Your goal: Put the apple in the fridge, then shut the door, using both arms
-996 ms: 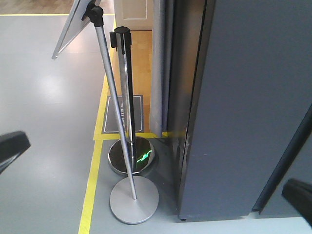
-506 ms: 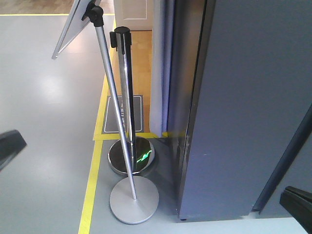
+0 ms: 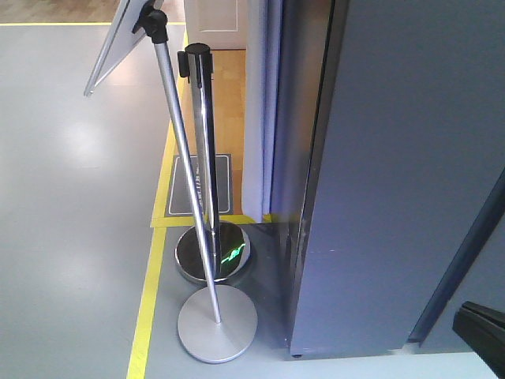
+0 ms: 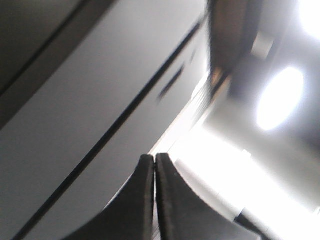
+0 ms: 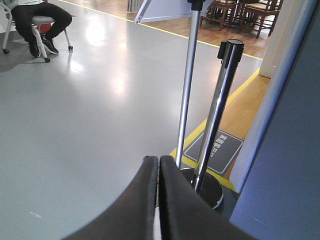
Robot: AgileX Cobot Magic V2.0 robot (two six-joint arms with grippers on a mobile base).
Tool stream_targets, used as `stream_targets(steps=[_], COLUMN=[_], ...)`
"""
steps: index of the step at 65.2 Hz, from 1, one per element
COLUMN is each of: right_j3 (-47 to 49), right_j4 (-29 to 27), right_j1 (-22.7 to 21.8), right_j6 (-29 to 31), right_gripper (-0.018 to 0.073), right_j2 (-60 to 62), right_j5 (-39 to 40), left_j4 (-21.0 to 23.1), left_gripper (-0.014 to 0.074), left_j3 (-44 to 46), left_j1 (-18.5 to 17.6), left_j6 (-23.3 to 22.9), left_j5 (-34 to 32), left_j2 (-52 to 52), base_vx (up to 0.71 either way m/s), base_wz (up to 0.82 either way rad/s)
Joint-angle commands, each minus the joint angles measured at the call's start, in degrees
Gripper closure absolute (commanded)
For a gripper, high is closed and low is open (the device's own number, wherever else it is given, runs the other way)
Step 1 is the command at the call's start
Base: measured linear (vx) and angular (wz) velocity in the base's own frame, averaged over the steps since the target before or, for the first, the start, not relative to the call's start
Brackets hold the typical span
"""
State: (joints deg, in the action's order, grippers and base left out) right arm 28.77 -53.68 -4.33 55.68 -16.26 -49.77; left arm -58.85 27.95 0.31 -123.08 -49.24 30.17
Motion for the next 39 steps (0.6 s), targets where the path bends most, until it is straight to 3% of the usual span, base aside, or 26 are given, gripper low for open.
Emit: stream_targets(steps=[1, 10, 16, 19, 29, 34, 39], right_j3=[1.3, 1.3, 1.3, 1.3, 1.3, 1.3, 1.3], right_j4=[-2.7, -2.7, -2.7, -2.7, -2.7, -2.7, -2.7], right_j1=[-0.2, -0.2, -0.2, -0.2, -0.2, -0.2, -0.2], right_j6=[0.6, 0.6, 0.6, 0.6, 0.6, 0.6, 0.6], right_gripper=[0.0564, 0.0564, 0.0564, 0.0564, 0.0564, 0.0564, 0.0564], right_j2=[-0.6, -0.6, -0.6, -0.6, -0.6, -0.6, -0.6], right_j5=[2.1, 2.1, 2.1, 2.1, 2.2, 2.2, 2.2], left_j4=[16.5, 25.7, 25.6, 24.3, 19.2, 20.2, 25.0], left_gripper=[0.0603, 0.0603, 0.0603, 0.0603, 0.0603, 0.0603, 0.0603], left_j3=[1.4, 1.4, 1.4, 1.4, 0.2, -2.8, -6.3], left_j1=[-0.1, -0.1, -0.1, -0.1, -0.3, -0.3, -0.3], left_j6=[-0.2, 0.0, 4.3, 10.0, 39.5, 50.0, 57.5], left_j5=[0.4, 1.8, 4.5, 6.8, 9.6, 8.5, 8.8], left_j2=[0.2, 0.2, 0.2, 0.2, 0.2, 0.2, 0.2], base_vx=[0.0, 0.0, 0.0, 0.0, 0.0, 0.0, 0.0], base_wz=[0.0, 0.0, 0.0, 0.0, 0.0, 0.0, 0.0])
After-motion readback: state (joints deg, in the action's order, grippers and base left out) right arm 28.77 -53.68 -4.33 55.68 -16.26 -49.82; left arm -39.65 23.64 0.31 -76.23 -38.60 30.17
